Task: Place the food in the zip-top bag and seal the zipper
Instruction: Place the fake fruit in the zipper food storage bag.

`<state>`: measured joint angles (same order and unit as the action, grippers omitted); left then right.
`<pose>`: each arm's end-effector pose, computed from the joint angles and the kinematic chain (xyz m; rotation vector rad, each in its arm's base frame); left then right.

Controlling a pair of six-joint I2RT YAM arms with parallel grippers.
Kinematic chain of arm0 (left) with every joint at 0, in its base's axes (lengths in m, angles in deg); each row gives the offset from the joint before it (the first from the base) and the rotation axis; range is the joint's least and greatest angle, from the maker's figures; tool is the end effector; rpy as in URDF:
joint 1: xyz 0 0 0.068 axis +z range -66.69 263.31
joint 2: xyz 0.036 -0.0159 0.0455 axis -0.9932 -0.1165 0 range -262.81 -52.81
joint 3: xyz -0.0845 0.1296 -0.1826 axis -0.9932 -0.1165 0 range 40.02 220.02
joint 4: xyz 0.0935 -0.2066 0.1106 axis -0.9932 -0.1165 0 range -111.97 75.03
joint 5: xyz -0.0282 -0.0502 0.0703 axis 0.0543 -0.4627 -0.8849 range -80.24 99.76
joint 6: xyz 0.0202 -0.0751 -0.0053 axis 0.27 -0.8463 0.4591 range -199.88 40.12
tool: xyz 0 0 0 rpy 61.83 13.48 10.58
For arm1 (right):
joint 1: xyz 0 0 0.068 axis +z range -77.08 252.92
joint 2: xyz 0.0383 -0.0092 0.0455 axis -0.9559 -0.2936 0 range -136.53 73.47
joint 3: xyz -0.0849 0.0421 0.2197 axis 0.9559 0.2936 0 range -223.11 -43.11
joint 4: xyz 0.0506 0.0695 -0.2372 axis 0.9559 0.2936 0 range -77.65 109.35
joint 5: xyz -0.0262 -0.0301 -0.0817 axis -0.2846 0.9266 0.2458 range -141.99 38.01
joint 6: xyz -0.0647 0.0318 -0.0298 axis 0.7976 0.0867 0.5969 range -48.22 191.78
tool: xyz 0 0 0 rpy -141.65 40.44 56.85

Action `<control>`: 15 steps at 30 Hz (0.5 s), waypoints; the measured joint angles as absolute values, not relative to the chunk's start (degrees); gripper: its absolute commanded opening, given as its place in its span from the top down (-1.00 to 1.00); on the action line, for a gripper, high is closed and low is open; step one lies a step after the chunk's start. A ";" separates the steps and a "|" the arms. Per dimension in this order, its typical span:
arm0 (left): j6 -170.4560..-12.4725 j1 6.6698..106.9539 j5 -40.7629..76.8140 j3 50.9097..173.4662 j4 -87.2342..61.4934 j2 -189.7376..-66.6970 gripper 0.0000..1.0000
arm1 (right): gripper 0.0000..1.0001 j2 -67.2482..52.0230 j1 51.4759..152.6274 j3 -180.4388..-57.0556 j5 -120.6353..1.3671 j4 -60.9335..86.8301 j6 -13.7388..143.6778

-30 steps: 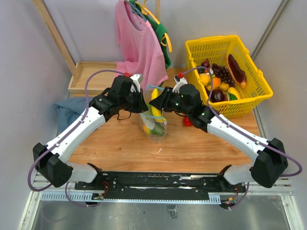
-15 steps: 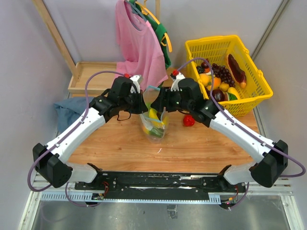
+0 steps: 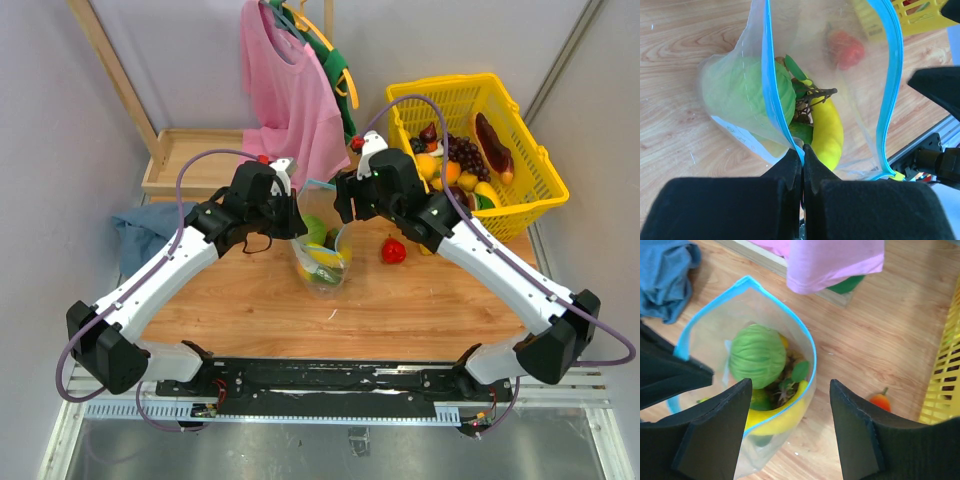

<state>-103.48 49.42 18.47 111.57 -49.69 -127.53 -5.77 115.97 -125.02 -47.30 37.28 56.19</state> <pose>0.2501 -0.1801 0.2957 0.2942 2.3018 -0.7000 0.2518 0.2277 0.3563 -0.4219 1.9603 0.5872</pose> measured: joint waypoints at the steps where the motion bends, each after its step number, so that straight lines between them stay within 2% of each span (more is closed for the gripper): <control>1: -103.48 49.42 18.47 111.57 -49.69 -127.51 0.99 | -0.25 -6.54 115.88 -125.37 -46.45 37.46 57.04; 3: -103.46 49.42 18.45 111.57 -49.72 -127.38 0.99 | -0.15 -8.66 115.86 -126.18 -45.62 37.98 58.22; 5: -103.46 49.42 18.45 111.52 -49.74 -127.09 1.00 | 0.09 -11.30 115.86 -126.92 -45.71 38.59 59.03; 8: -103.46 49.42 18.41 111.28 -49.87 -126.48 0.99 | 0.78 -14.91 115.86 -128.08 -46.63 40.17 60.04; 9: -103.46 49.42 18.39 111.28 -50.02 -126.35 0.99 | 0.94 -15.83 115.86 -128.41 -47.06 40.73 60.30; 15: -103.52 49.42 16.27 111.37 -52.27 -126.24 0.99 | 0.99 -16.83 116.58 -134.03 -52.31 45.63 61.33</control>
<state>-103.52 49.42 16.27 111.37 -52.27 -126.24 -16.83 116.58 -134.03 -52.31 45.63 61.33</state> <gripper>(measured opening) 0.011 0.012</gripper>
